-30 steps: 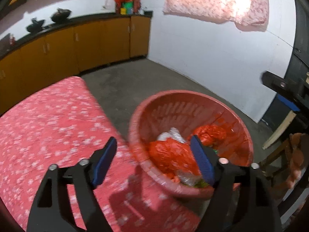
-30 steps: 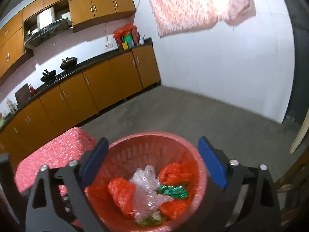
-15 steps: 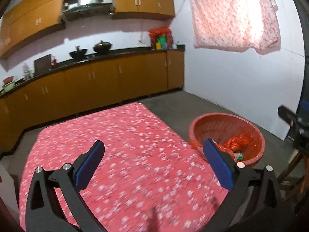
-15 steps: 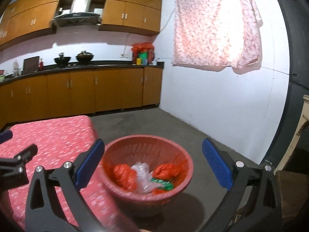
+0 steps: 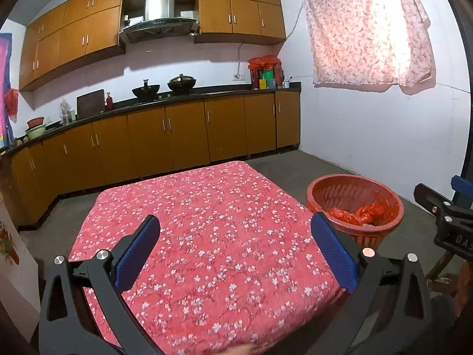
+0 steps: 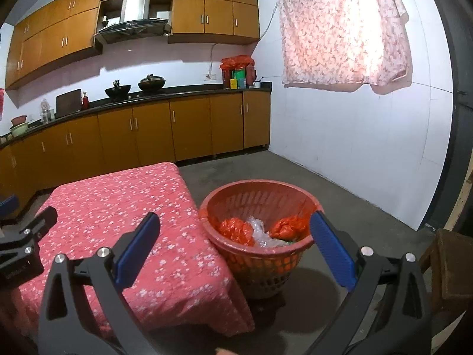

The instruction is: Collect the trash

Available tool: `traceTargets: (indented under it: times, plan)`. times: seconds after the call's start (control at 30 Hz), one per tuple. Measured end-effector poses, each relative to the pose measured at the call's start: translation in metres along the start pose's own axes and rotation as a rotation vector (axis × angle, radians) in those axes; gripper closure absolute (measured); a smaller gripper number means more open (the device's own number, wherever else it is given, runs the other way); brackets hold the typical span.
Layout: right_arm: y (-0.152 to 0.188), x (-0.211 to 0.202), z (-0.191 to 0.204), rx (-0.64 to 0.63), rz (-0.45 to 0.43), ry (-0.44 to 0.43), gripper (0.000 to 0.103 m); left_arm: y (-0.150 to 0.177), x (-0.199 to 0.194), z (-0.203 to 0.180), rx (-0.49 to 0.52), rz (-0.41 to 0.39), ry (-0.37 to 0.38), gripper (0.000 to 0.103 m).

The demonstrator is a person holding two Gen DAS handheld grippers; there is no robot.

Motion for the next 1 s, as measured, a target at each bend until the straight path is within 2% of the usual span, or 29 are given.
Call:
traceTargets:
  times: [0.37, 1.0]
  plan:
    - [-0.008, -0.027, 0.004, -0.021, -0.037, 0.017, 0.004, 0.003, -0.017, 0.006, -0.023, -0.022, 0.005, 0.002]
    - [0.002, -0.037, 0.004, -0.004, -0.018, 0.005, 0.004, 0.009, -0.024, 0.012, -0.035, -0.008, 0.001, 0.002]
Point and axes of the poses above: each gripper's, at about its wrist camera, not at the fingertips, and x roughly the way its jaws point, z to its left, y to its underside, the point moved 1 cm from there along x, roughly the way its jaws point, and after that the axes turned 14 degrees about -z, right-handed, at the moved point
